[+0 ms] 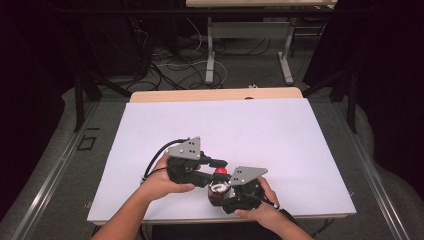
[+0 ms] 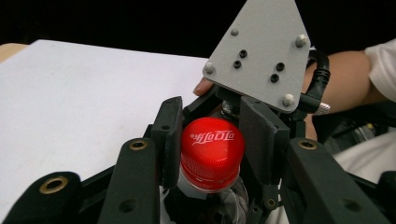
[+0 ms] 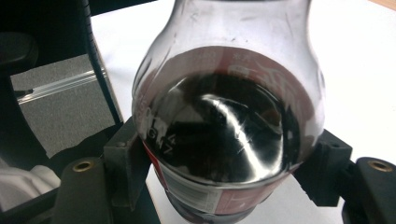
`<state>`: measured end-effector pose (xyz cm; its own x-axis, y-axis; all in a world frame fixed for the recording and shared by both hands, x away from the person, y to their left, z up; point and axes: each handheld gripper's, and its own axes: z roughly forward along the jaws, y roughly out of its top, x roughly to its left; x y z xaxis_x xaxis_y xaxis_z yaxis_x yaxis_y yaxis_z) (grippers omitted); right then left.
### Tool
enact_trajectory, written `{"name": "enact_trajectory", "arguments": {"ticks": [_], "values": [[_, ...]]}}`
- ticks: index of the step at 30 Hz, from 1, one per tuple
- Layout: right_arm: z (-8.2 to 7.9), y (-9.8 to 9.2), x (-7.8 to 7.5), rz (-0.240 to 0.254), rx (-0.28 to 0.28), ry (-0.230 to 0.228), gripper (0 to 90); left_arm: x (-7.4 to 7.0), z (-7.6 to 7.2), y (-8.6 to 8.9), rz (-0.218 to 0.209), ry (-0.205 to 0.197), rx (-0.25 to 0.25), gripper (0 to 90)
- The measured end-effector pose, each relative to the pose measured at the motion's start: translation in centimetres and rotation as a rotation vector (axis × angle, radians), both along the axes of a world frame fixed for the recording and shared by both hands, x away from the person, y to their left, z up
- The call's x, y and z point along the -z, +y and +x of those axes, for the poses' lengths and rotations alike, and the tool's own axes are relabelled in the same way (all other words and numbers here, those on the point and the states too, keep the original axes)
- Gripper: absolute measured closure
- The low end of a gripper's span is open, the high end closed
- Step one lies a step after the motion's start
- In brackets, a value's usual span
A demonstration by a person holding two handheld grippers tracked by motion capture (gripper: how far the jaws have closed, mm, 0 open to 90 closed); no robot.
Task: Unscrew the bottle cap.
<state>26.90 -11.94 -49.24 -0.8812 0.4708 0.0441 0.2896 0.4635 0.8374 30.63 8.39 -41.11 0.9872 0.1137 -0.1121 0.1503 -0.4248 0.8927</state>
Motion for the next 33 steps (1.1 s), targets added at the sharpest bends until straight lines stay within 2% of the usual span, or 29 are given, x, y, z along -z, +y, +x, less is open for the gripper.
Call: {"name": "enact_trajectory", "arguments": {"ticks": [3, 6, 8, 9, 11, 12, 13, 14, 16, 19, 21, 24, 26, 28, 30, 33], "values": [[0.1, -0.1, 0.1, -0.004, 0.007, 0.007, 28.9, 0.0, -0.5, -0.2, 0.023, -0.007, -0.067, 61.3], [0.3, -0.1, 0.2, -0.008, 0.024, 0.018, 28.9, 0.0, -1.5, -0.8, 0.034, -0.018, -0.18, 61.5], [0.3, -0.2, 0.2, -0.001, 0.041, 0.01, 29.0, -0.1, -2.3, -1.1, 0.04, -0.048, -0.279, 61.5], [0.4, -0.3, 0.1, -0.006, 0.038, 0.02, 28.9, -0.1, -2.8, -1.3, 0.03, -0.049, -0.326, 61.5], [0.3, -0.3, 0.0, 0.002, 0.055, 0.002, 29.0, 0.0, -3.7, -1.7, 0.013, -0.042, -0.432, 61.5], [0.3, -0.4, -0.1, 0.001, 0.056, 0.009, 29.0, 0.0, -4.1, -1.9, 0.013, -0.046, -0.458, 61.5], [0.4, -0.4, 0.0, -0.002, 0.055, -0.005, 29.0, 0.1, -4.4, -2.0, 0.016, -0.05, -0.495, 61.5], [0.3, -0.3, 0.0, 0.0, 0.064, -0.003, 29.0, 0.2, -4.7, -2.3, 0.002, -0.043, -0.526, 61.5], [0.3, -0.3, 0.1, -0.006, 0.069, -0.001, 29.0, 0.4, -5.3, -2.7, 0.008, -0.064, -0.567, 61.6], [0.2, -0.3, 0.1, -0.009, 0.072, 0.004, 29.0, 0.4, -5.5, -2.9, -0.002, -0.063, -0.595, 61.6], [0.3, -0.4, 0.0, -0.011, 0.063, 0.013, 29.0, 0.3, -5.4, -2.8, -0.005, -0.054, -0.597, 61.6], [0.3, -0.4, 0.0, -0.001, 0.068, -0.002, 29.0, 0.2, -5.3, -2.8, -0.012, -0.042, -0.591, 61.4], [0.3, -0.5, -0.1, 0.004, 0.068, -0.007, 28.9, 0.1, -5.1, -2.7, -0.017, -0.037, -0.565, 60.3], [0.3, -0.5, -0.1, 0.005, 0.073, -0.002, 29.0, -0.2, -5.0, -2.4, -0.028, -0.04, -0.55, 50.7], [0.4, -0.5, 0.0, 0.001, 0.067, 0.001, 28.9, -0.7, -4.9, -1.9, -0.037, -0.046, -0.54, 47.4], [0.3, -0.5, 0.0, 0.001, 0.064, 0.007, 29.0, -1.6, -4.3, -0.9, -0.035, -0.037, -0.473, 44.0]]}}
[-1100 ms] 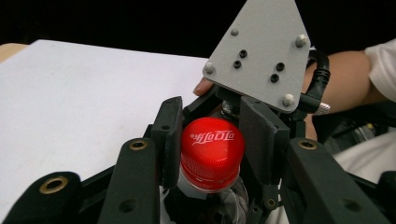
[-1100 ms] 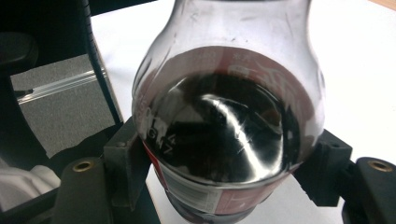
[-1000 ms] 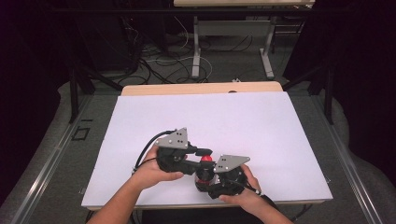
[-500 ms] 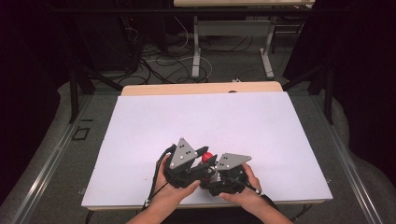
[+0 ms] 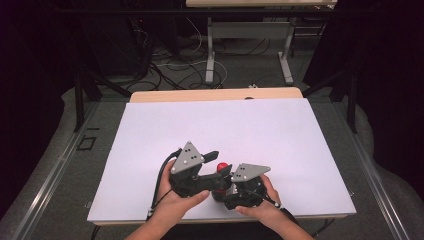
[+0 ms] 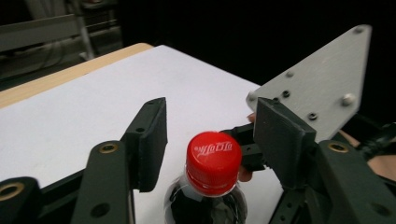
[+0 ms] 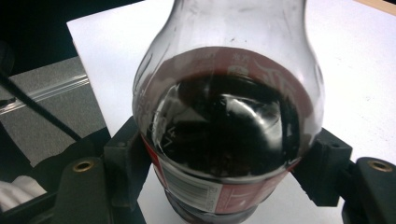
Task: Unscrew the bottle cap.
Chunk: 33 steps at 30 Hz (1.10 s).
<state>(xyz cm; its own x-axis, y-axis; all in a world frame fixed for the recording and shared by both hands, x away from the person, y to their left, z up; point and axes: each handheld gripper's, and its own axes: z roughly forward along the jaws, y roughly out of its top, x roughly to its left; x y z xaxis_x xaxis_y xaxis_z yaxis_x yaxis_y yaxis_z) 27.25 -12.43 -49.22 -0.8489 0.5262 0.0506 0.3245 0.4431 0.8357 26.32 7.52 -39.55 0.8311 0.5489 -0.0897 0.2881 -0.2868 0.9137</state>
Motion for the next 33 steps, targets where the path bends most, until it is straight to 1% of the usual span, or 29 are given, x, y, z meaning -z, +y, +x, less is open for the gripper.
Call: {"name": "enact_trajectory", "arguments": {"ticks": [2, 3, 4, 5, 6, 7, 8, 9, 10, 11, 13, 14, 15, 18, 19, 20, 21, 22, 23, 25, 28, 30, 32, 33], "values": [[0.0, 0.0, 0.0, -0.002, -0.011, -0.003, 28.9, -0.5, 0.6, 0.6, 0.004, 0.014, 0.063, 43.1], [0.0, 0.1, 0.0, -0.005, -0.016, -0.003, 28.9, -0.7, 0.9, 0.9, 0.012, 0.014, 0.101, 42.5], [-0.1, 0.2, 0.0, 0.003, -0.014, -0.006, 28.9, -0.9, 1.3, 1.2, 0.025, 0.016, 0.151, 43.0], [-0.1, 0.2, 0.0, 0.004, -0.025, -0.01, 29.0, -1.0, 1.8, 1.4, 0.042, 0.031, 0.213, 43.0], [-0.1, 0.2, 0.0, 0.005, -0.032, -0.012, 28.9, -1.0, 2.1, 1.6, 0.057, 0.045, 0.251, 42.8], [-0.2, 0.2, -0.1, -0.001, -0.042, -0.001, 29.0, -1.0, 2.5, 1.8, 0.079, 0.038, 0.297, 42.9], [-0.3, 0.3, -0.1, 0.005, -0.044, -0.01, 29.0, -0.9, 2.9, 2.0, 0.085, 0.042, 0.334, 43.2], [-0.3, 0.4, -0.1, -0.002, -0.056, -0.005, 28.9, -0.8, 3.4, 2.2, 0.085, 0.05, 0.377, 44.0], [-0.4, 0.5, -0.1, 0.004, -0.053, -0.016, 28.9, -0.6, 3.8, 2.4, 0.084, 0.055, 0.413, 44.8], [-0.4, 0.5, -0.1, 0.005, -0.064, -0.022, 29.0, -0.4, 4.1, 2.6, 0.084, 0.055, 0.431, 44.8], [-0.5, 0.5, -0.1, 0.002, -0.07, -0.021, 28.9, -0.1, 4.7, 2.8, 0.085, 0.067, 0.437, 45.3], [-0.5, 0.6, -0.1, 0.002, -0.071, -0.022, 28.9, 0.0, 4.8, 2.8, 0.077, 0.069, 0.45, 45.4], [-0.5, 0.6, -0.1, -0.001, -0.075, -0.013, 28.9, 0.2, 4.9, 2.8, 0.068, 0.072, 0.457, 45.8], [-0.5, 0.6, -0.1, -0.008, -0.081, -0.011, 28.9, 0.4, 5.0, 2.5, 0.085, 0.069, 0.502, 48.1], [-0.5, 0.6, 0.0, -0.001, -0.077, -0.022, 28.9, 0.5, 5.1, 2.4, 0.102, 0.062, 0.529, 49.3], [-0.5, 0.6, 0.0, 0.0, -0.081, -0.024, 28.9, 0.7, 5.0, 2.2, 0.108, 0.065, 0.553, 50.7], [-0.6, 0.7, 0.0, 0.0, -0.087, -0.027, 28.9, 0.8, 5.0, 2.0, 0.116, 0.065, 0.568, 51.5], [-0.6, 0.7, -0.1, -0.005, -0.094, -0.02, 29.0, 0.9, 5.0, 1.9, 0.128, 0.064, 0.576, 55.2], [-0.6, 0.7, -0.1, -0.002, -0.099, -0.033, 28.9, 0.9, 5.1, 1.8, 0.127, 0.061, 0.586, 56.5], [-0.7, 0.8, -0.1, 0.001, -0.102, -0.019, 28.9, 0.9, 5.1, 1.6, 0.123, 0.057, 0.584, 57.5], [-0.7, 0.8, 0.0, -0.001, -0.102, -0.021, 29.0, 1.0, 5.1, 1.4, 0.113, 0.054, 0.593, 58.8], [-0.7, 0.8, -0.1, 0.001, -0.1, -0.02, 28.9, 1.1, 5.1, 1.4, 0.102, 0.052, 0.589, 60.3], [-0.7, 0.7, -0.1, 0.001, -0.098, -0.013, 28.9, 1.2, 5.1, 1.4, 0.089, 0.055, 0.573, 60.6], [-0.6, 0.7, -0.1, 0.007, -0.093, -0.018, 28.9, 1.2, 5.0, 1.3, 0.085, 0.053, 0.558, 60.7]]}}
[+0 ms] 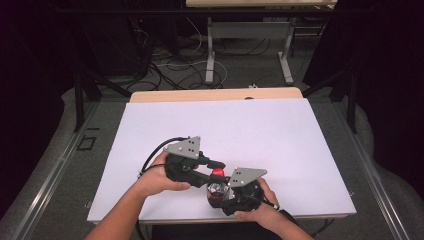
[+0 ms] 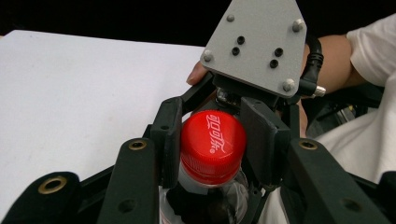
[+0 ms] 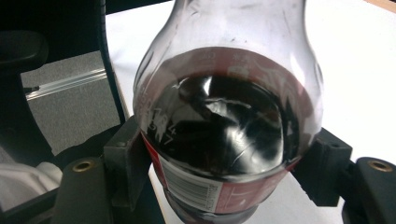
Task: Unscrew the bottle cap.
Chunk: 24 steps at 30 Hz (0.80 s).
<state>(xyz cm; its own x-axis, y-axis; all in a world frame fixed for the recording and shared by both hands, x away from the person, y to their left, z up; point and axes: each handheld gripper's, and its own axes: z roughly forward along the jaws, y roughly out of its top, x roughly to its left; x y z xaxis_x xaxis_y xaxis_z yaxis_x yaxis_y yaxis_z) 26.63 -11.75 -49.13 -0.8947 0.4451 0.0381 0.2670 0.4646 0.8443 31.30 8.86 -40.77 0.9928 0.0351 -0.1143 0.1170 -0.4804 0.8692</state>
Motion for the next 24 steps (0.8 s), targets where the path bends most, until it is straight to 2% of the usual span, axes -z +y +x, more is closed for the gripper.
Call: {"name": "enact_trajectory", "arguments": {"ticks": [2, 4, 6, 7, 9, 10, 13, 15, 16, 18, 19, 24], "values": [[0.1, -0.1, 0.0, -0.01, 0.004, 0.011, 29.0, 0.1, -0.4, -0.2, -0.008, 0.008, -0.057, 60.9], [0.3, -0.2, 0.1, -0.007, 0.026, 0.002, 29.0, 0.1, -0.9, -0.6, 0.003, -0.01, -0.12, 61.0], [0.4, -0.3, 0.1, -0.002, 0.046, 0.007, 29.0, 0.1, -1.6, -1.0, 0.002, 0.001, -0.216, 61.1], [0.4, -0.4, 0.0, -0.007, 0.053, 0.024, 29.0, 0.1, -2.0, -1.2, 0.0, 0.001, -0.274, 61.1], [0.5, -0.5, 0.0, 0.005, 0.087, 0.015, 29.0, 0.0, -2.9, -1.7, -0.002, -0.005, -0.407, 61.2], [0.6, -0.6, -0.1, -0.007, 0.092, 0.018, 29.0, 0.1, -3.3, -2.0, -0.001, -0.02, -0.456, 61.3], [0.6, -0.5, 0.1, -0.021, 0.127, -0.008, 29.0, 0.1, -4.4, -2.9, 0.019, -0.061, -0.554, 61.3], [0.6, -0.5, 0.1, -0.028, 0.143, -0.015, 29.0, 0.2, -4.6, -3.2, 0.011, -0.049, -0.592, 61.3], [0.5, -0.5, 0.1, -0.042, 0.141, -0.009, 29.0, 0.1, -4.8, -3.2, -0.007, -0.056, -0.616, 61.4], [0.7, -0.5, 0.3, -0.041, 0.16, -0.007, 29.0, -0.1, -5.0, -3.4, -0.004, -0.082, -0.645, 61.4], [0.7, -0.5, 0.4, -0.039, 0.164, 0.014, 29.0, -0.2, -5.2, -3.4, -0.012, -0.083, -0.639, 61.4], [0.9, -0.9, 0.2, -0.023, 0.166, 0.012, 29.0, -0.7, -5.1, -3.3, -0.017, -0.084, -0.636, 61.3]]}}
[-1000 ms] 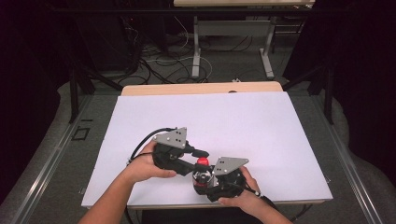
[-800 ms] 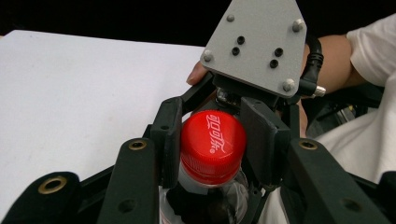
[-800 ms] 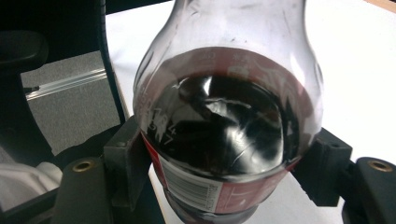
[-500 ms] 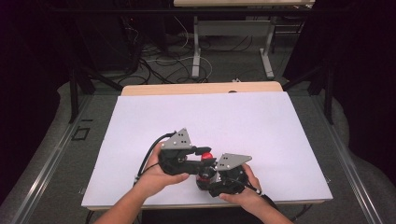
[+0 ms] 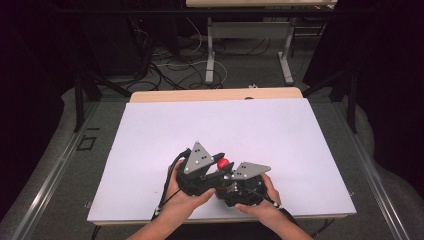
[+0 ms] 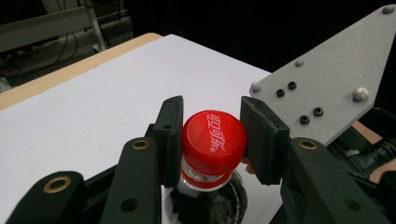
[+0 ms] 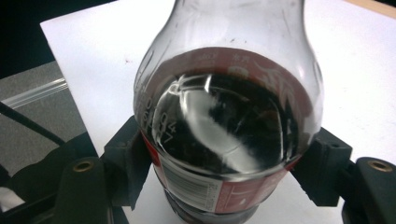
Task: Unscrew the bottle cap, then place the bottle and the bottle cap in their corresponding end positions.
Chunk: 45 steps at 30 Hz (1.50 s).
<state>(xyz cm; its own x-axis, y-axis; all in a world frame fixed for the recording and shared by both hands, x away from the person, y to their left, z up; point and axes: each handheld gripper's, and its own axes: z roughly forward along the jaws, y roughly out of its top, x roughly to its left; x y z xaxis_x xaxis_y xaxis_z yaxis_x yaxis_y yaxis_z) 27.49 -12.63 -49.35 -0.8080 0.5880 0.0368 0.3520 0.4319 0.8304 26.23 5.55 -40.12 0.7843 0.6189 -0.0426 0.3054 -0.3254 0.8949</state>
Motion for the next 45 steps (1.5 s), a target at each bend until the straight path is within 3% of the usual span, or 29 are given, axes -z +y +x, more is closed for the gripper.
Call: {"name": "enact_trajectory", "arguments": {"ticks": [6, 11, 12, 19, 23, 28, 35, 45], "values": [[0.3, -0.3, 0.0, 0.011, 0.016, -0.015, 29.0, -0.4, 1.1, 1.3, -0.006, 0.022, -0.028, 61.2], [0.5, -0.4, 0.2, 0.016, 0.028, -0.027, 29.0, 0.0, 2.4, 2.9, -0.025, 0.035, -0.09, 61.2], [0.6, -0.6, 0.1, -0.003, 0.011, -0.033, 29.0, 0.2, 2.7, 3.3, -0.027, 0.038, -0.103, 61.2], [1.0, -0.8, 0.5, 0.013, 0.056, -0.025, 29.0, 2.2, 4.4, 5.9, -0.026, 0.057, -0.191, 61.2], [1.4, -1.1, 0.5, 0.011, 0.069, -0.026, 29.0, 3.8, 5.0, 7.1, -0.019, 0.072, -0.216, 61.2], [2.2, -1.5, 0.0, 0.012, 0.097, -0.037, 28.9, 5.6, 5.5, 8.2, -0.04, 0.088, -0.234, 61.2], [5.3, -2.1, -0.8, 0.012, 0.168, -0.083, 28.9, 6.8, 5.6, 8.6, -0.033, 0.081, -0.253, 61.2], [10.7, -1.4, -1.5, 0.011, 0.256, -0.088, 28.9, 8.0, 5.7, 9.0, -0.026, 0.075, -0.254, 61.2]]}}
